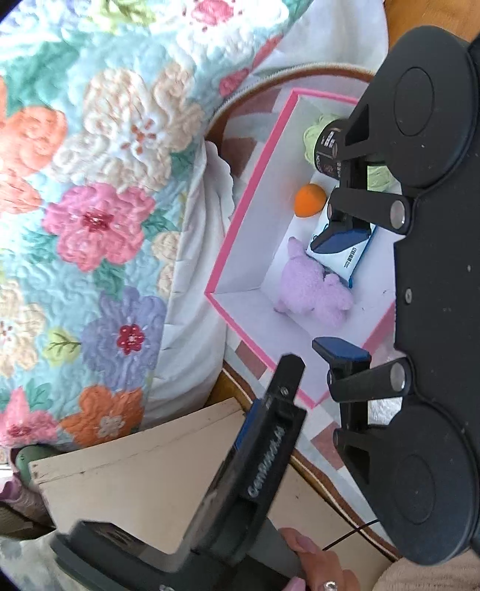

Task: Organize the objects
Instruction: 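Withdraw the left tool up out of the pink box, then move the open left gripper down to the clear floss-pick box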

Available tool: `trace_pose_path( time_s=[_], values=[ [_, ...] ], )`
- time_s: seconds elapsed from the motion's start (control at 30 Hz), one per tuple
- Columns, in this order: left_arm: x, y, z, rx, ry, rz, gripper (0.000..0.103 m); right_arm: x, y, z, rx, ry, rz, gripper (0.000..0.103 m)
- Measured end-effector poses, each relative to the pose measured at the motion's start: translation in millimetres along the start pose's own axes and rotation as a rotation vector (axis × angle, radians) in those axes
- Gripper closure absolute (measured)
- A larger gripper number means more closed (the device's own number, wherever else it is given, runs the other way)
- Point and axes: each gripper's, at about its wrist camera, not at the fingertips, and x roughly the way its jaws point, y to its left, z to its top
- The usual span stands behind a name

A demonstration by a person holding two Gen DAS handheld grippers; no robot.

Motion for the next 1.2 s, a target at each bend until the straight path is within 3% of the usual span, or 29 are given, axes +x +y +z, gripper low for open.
trace_pose_path(
  time_s=[0.2, 0.27, 0.57, 0.67, 0.77, 1.07, 1.2],
  values=[
    [-25.3, -6.6, -12.2, 0.032, 0.019, 0.008, 0.038, -24.1, 5.3, -3.7, 0.022, 0.012, -0.039, 0.042],
    [-34.5, -7.2, -16.9, 0.036, 0.011, 0.011, 0.033, -32.5, 7.3, -4.7, 0.028, 0.012, -0.047, 0.041],
    [-72.0, -5.5, -40.8, 0.053, -0.010, 0.053, 0.028, -67.7, 13.9, -18.2, 0.081, -0.016, -0.067, 0.021],
    [-83.2, -2.8, -50.8, 0.054, -0.019, 0.009, 0.028, -77.0, 17.0, -25.2, 0.069, -0.018, -0.060, 0.018],
    [-91.7, -1.3, -60.6, 0.047, -0.024, -0.015, 0.028, -88.4, 19.5, -33.4, 0.049, -0.047, -0.011, 0.006],
    [-92.5, 2.6, -86.0, 0.017, -0.003, -0.001, 0.028, -107.2, 28.7, -53.6, 0.047, -0.065, 0.012, 0.005],
    [-87.9, 3.2, -92.2, 0.002, 0.015, -0.008, 0.028, -114.3, 32.9, -62.6, 0.031, -0.094, -0.026, 0.005]
  ],
)
